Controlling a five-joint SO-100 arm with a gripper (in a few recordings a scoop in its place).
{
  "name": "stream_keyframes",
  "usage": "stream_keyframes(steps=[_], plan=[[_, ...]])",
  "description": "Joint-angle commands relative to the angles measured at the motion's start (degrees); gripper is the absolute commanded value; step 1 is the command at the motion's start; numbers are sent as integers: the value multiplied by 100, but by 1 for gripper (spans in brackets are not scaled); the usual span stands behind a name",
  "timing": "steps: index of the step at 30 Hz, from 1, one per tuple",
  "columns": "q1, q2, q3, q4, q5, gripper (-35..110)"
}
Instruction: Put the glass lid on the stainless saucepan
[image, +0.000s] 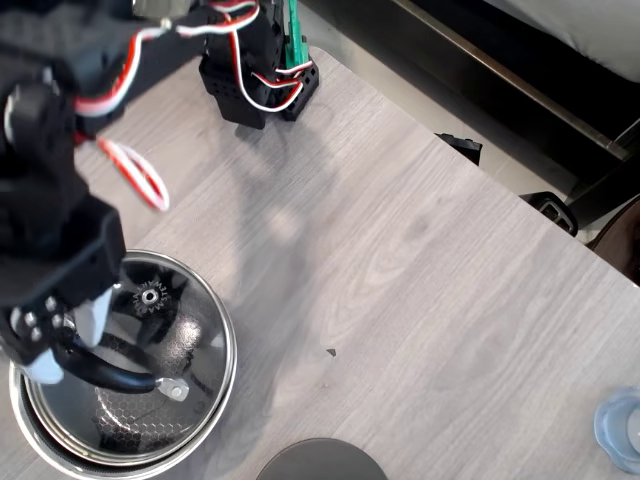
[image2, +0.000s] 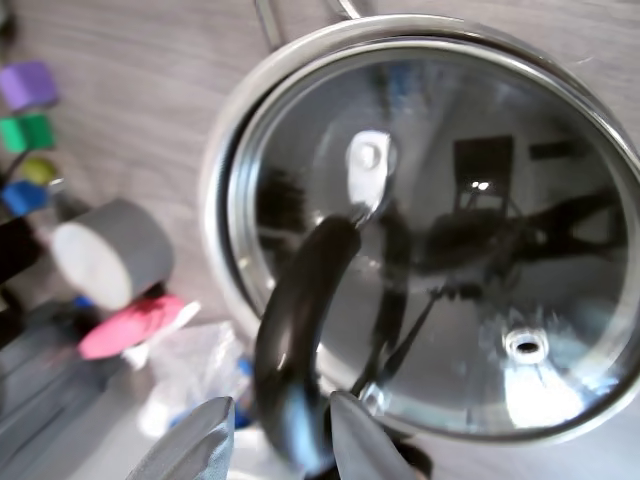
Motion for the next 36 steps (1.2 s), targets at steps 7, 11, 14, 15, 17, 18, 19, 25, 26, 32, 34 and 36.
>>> stream_keyframes(steps=[7, 11, 14, 15, 17, 18, 19, 25, 26, 32, 34, 36], plan=[[-35, -501, -483, -9, 79, 0], [-70, -844, -1274, 325, 123, 0], [-88, -738, -1380, 316, 123, 0], [-97, -694, -1380, 316, 123, 0], [-114, -633, -1380, 316, 123, 0], [-114, -598, -1380, 308, 123, 0], [-114, -571, -1380, 308, 123, 0], [-44, -527, -1441, 290, 105, 0], [-18, -527, -1485, 290, 97, 0], [53, -527, -1723, 308, 62, 0], [53, -545, -1723, 316, 44, 0], [79, -580, -1723, 325, 35, 0]])
